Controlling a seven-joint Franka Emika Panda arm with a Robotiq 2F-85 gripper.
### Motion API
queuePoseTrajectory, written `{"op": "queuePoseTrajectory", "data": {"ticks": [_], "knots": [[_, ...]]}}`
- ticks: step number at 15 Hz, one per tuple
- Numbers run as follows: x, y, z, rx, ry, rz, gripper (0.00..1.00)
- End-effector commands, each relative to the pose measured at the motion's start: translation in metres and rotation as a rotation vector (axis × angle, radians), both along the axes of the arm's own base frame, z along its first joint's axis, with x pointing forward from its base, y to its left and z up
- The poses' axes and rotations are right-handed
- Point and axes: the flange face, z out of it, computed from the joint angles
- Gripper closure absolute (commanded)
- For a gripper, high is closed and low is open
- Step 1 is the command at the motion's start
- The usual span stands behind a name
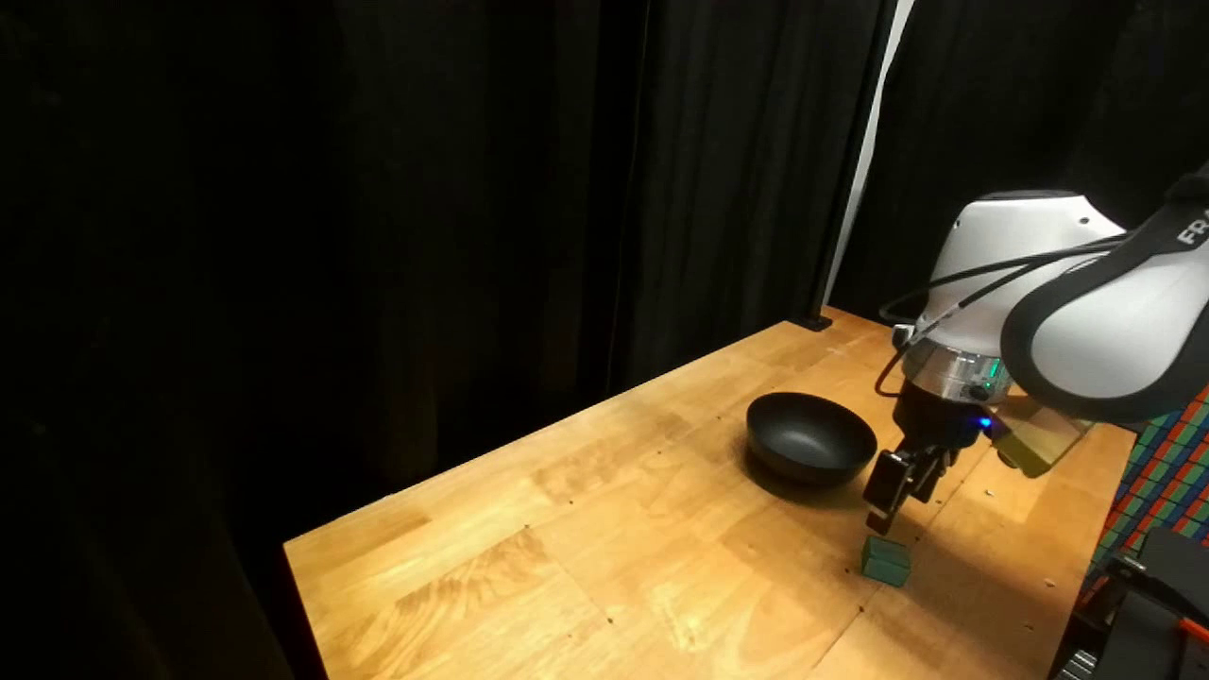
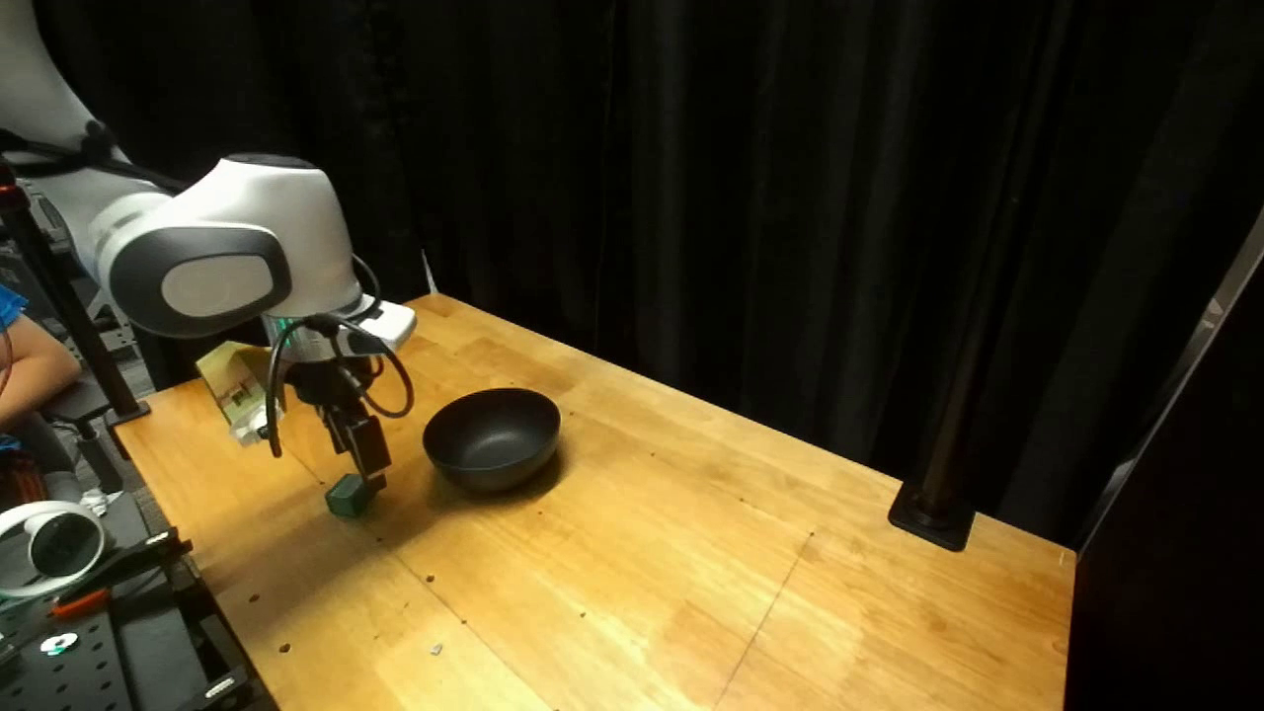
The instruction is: Put the green object in the black bowl
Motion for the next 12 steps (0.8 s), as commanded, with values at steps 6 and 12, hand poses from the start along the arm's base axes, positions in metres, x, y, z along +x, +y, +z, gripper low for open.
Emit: {"op": "queuePoseTrajectory", "data": {"ticks": [6,12], "knots": [[0.000,0.017,-0.054,0.025,0.077,-0.027,0.00],[-0.004,0.030,-0.062,0.054,0.094,-0.030,0.00]]}}
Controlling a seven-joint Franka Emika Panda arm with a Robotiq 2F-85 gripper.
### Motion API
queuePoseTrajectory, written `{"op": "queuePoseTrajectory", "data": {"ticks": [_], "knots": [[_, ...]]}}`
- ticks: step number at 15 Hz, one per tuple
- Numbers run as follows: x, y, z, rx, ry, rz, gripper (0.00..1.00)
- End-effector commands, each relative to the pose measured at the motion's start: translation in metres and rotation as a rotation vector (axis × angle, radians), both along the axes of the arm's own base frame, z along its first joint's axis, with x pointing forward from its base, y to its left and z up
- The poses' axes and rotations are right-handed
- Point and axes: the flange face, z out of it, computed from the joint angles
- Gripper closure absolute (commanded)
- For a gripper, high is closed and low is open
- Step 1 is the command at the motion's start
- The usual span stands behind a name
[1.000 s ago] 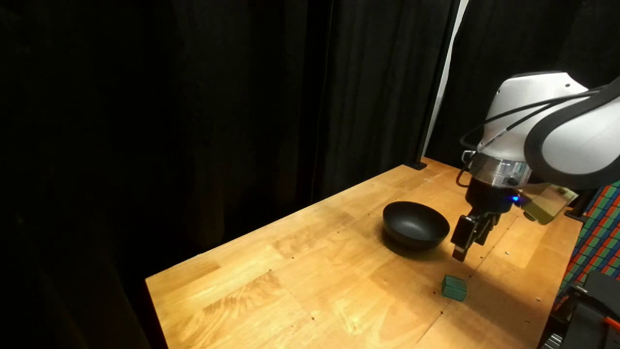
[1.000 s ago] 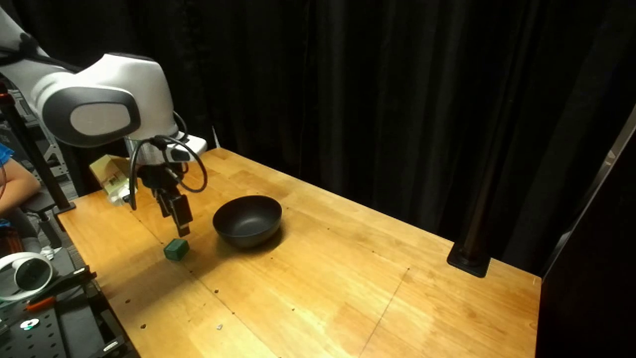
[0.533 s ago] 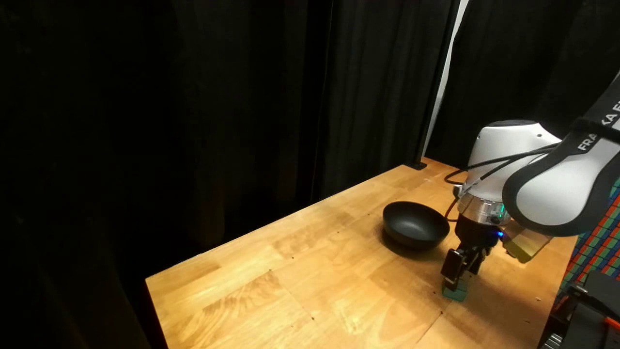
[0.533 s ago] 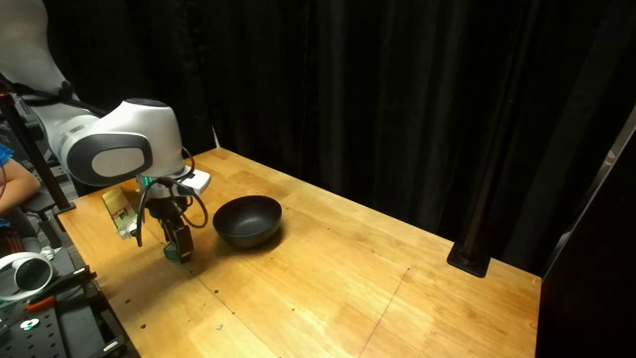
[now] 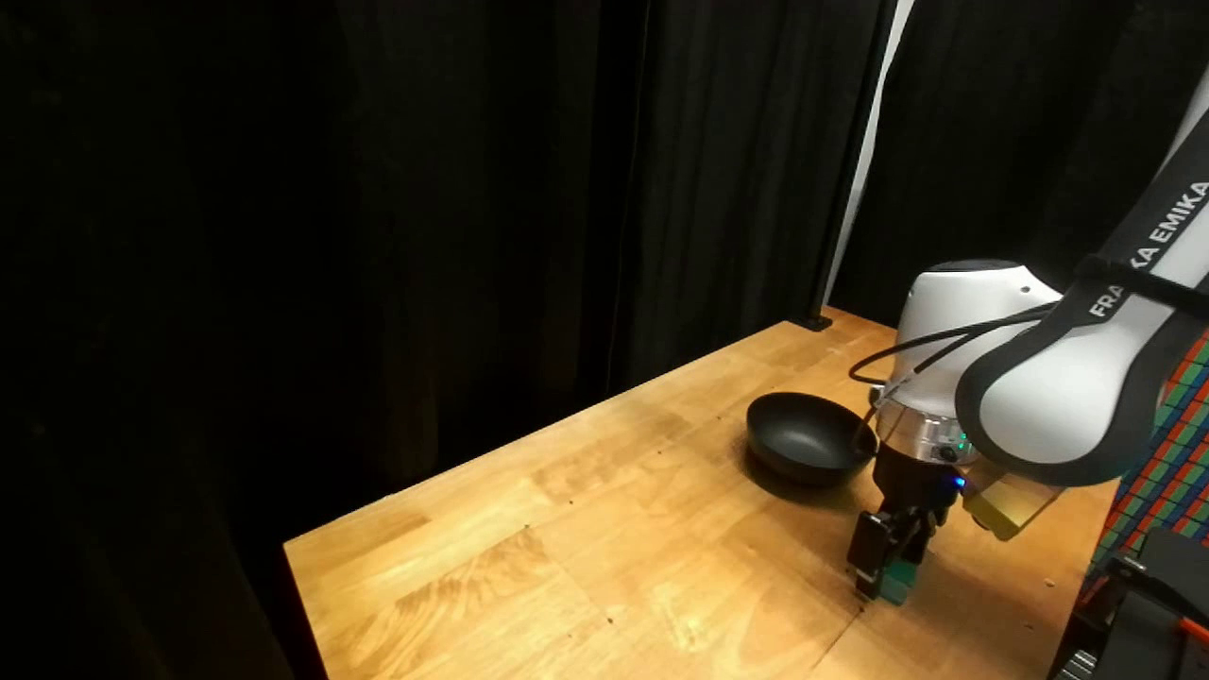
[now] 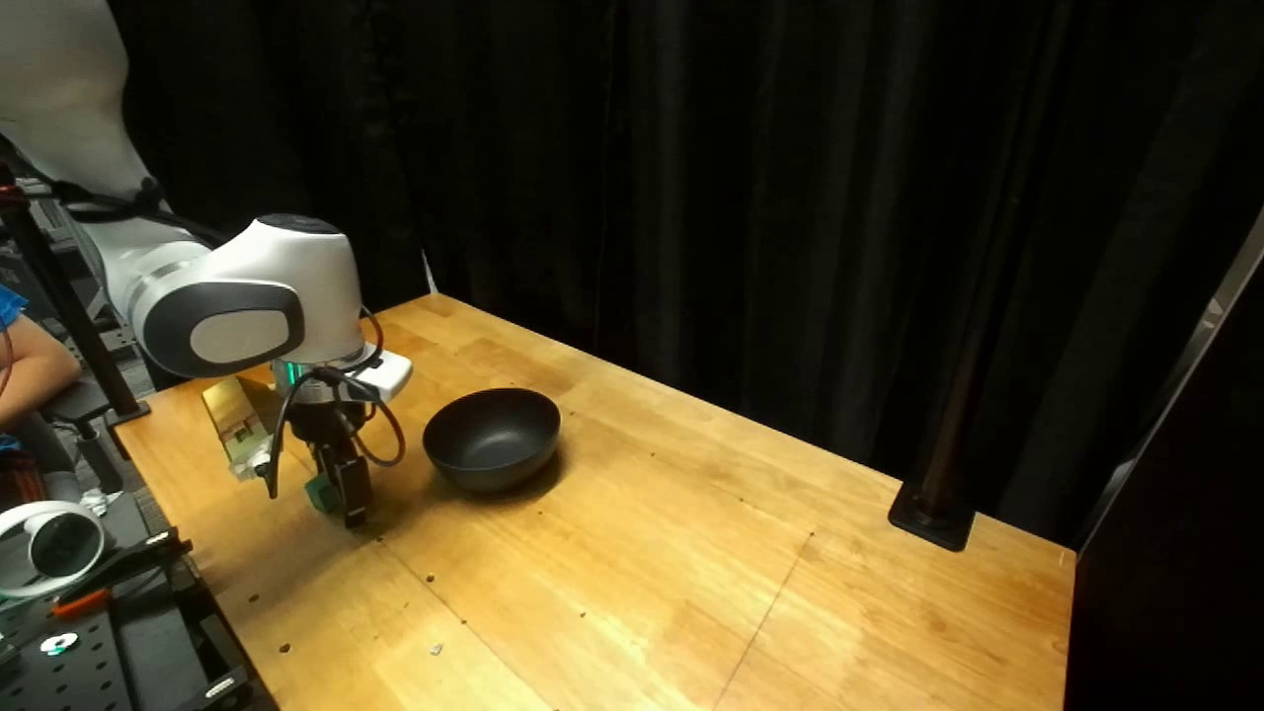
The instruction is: Put the green object in the black bowl
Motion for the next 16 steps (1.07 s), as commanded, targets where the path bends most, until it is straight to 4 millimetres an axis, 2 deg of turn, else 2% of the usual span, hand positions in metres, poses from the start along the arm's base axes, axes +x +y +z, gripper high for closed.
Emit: {"op": "queuePoseTrajectory", "data": {"ticks": [1,7,10,12,16], "knots": [[0.002,0.004,-0.005,0.025,-0.010,-0.010,0.19],[-0.001,0.004,0.006,0.013,-0.015,-0.031,0.64],[-0.002,0.003,0.020,0.000,-0.017,-0.043,0.88],[-0.002,-0.001,0.040,-0.013,-0.035,-0.070,0.92],[0.005,-0.006,0.090,-0.045,-0.121,-0.134,0.91]]}}
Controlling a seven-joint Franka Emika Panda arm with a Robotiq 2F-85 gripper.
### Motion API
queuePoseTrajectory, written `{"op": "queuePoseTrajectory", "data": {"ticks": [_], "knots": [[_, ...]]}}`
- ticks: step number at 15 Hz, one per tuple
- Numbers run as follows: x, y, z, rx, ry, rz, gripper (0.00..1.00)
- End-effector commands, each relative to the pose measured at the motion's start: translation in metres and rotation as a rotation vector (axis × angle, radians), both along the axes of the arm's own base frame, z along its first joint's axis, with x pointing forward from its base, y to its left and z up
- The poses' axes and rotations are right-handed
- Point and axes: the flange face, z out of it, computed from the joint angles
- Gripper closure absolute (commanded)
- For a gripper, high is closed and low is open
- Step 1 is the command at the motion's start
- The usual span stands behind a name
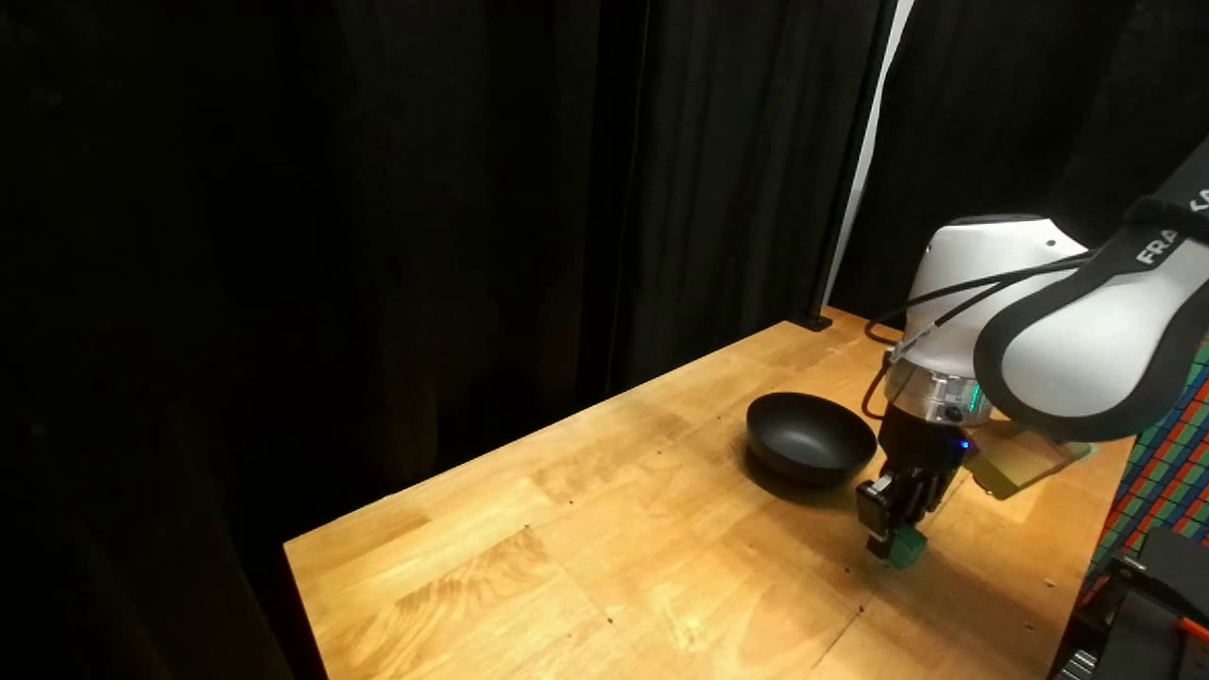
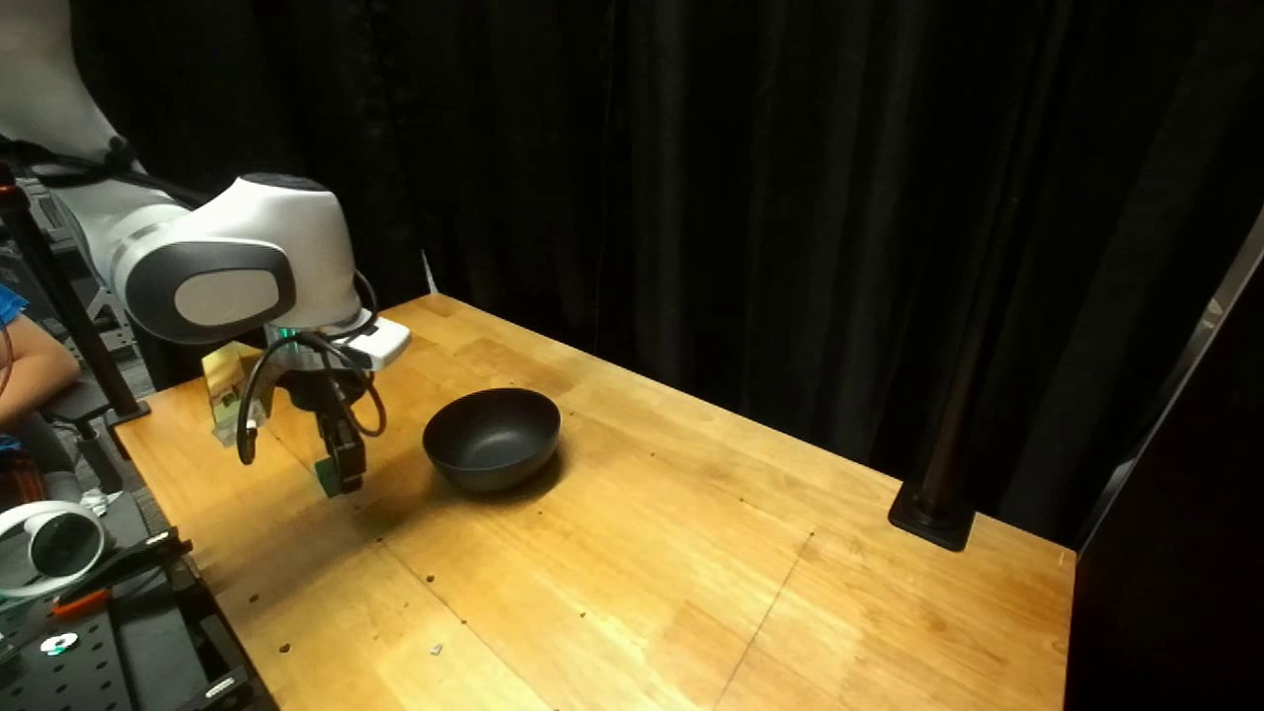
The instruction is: Put the green object in the black bowl
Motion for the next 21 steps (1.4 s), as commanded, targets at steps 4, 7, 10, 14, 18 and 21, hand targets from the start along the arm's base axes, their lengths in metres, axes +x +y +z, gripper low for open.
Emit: {"op": "queuePoseTrajectory", "data": {"ticks": [4,7,10,14,18,21], "knots": [[0.023,0.004,0.093,-0.065,-0.231,-0.062,0.91],[0.048,0.007,0.114,-0.092,-0.315,-0.076,0.90],[0.067,0.007,0.120,-0.111,-0.348,-0.098,0.42],[0.077,0.000,0.130,-0.125,-0.374,-0.125,0.19],[0.064,-0.011,0.150,-0.093,-0.325,-0.144,0.00],[0.050,-0.015,0.166,-0.009,-0.195,-0.133,0.00]]}}
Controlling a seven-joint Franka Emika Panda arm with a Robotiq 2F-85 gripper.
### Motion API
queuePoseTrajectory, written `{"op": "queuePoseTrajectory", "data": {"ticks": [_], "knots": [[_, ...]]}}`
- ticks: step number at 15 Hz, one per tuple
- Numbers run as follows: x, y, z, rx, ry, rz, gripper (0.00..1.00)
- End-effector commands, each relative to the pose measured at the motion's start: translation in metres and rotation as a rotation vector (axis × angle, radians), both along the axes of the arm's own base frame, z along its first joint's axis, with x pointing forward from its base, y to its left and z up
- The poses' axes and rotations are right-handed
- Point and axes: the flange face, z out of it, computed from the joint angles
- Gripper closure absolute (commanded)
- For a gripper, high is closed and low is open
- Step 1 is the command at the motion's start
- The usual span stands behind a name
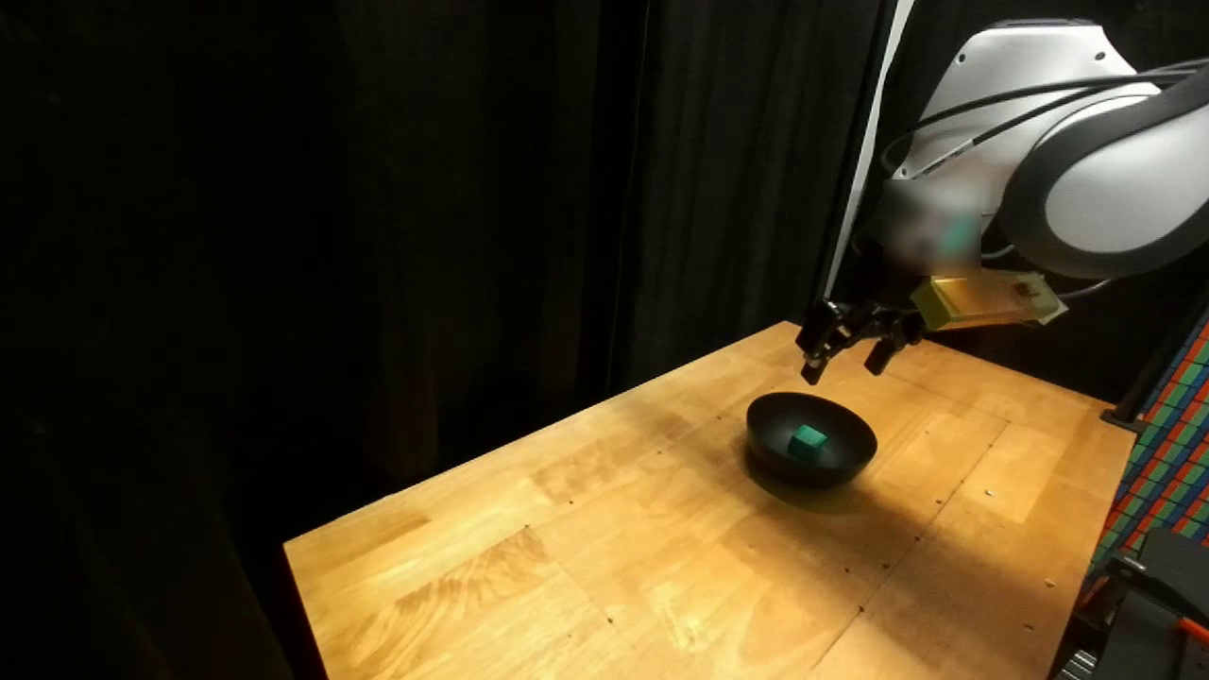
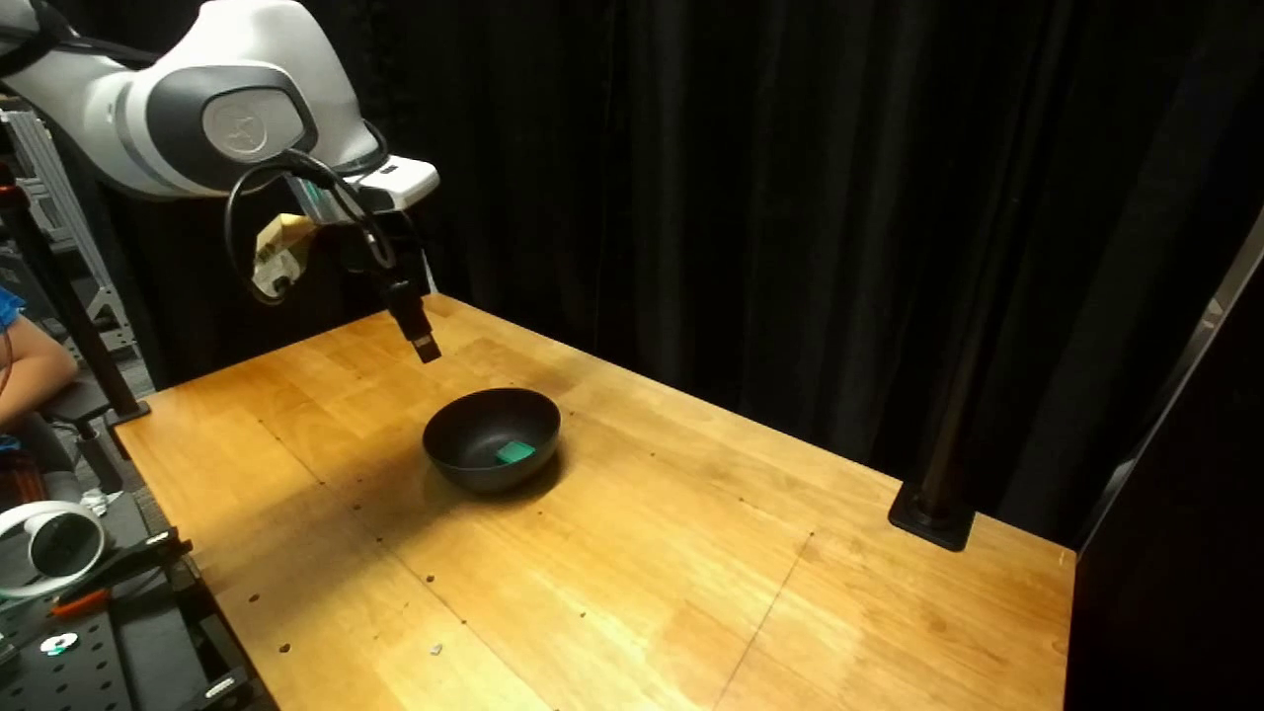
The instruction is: Put the green object in the black bowl
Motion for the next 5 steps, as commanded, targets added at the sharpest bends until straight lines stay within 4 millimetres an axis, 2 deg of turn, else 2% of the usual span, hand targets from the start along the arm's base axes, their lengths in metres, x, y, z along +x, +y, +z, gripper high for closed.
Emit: {"op": "queuePoseTrajectory", "data": {"ticks": [1,2,3,5], "knots": [[-0.025,-0.005,0.035,0.113,0.142,0.065,0.00],[-0.031,-0.011,0.036,0.139,0.202,0.086,0.00],[-0.017,-0.006,0.017,0.087,0.155,0.040,0.00],[-0.026,-0.009,0.028,0.118,0.200,0.067,0.00]]}}
